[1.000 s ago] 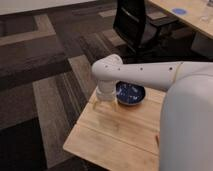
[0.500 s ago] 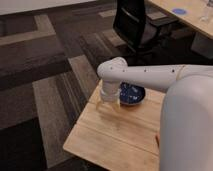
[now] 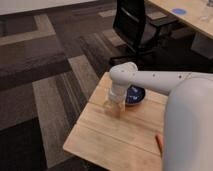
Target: Push the ceramic bowl across the table
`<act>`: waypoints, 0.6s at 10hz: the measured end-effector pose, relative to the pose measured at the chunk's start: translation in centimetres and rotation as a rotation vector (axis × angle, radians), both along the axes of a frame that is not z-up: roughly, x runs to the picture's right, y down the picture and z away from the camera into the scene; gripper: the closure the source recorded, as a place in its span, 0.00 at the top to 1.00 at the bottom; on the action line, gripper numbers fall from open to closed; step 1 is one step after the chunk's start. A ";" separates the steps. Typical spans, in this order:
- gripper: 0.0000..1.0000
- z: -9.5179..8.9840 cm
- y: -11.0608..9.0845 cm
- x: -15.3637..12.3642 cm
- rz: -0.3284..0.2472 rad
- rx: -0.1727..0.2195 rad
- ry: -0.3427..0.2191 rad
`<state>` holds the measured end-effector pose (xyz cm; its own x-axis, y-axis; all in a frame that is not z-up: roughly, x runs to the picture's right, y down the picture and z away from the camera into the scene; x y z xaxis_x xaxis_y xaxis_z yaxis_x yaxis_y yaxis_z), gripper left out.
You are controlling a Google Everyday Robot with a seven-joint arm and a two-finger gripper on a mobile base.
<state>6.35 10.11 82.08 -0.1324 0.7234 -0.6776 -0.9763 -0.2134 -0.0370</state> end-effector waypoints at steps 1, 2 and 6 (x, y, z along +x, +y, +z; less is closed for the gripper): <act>0.65 0.5 -0.1 1.1 0.002 0.003 -0.006; 0.65 1.3 -0.4 2.3 -0.014 0.007 -0.012; 0.65 4.5 -6.5 8.8 -0.136 0.069 0.046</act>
<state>15.10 3.61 86.58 -0.0599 0.7817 -0.6208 -0.9970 -0.0774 -0.0013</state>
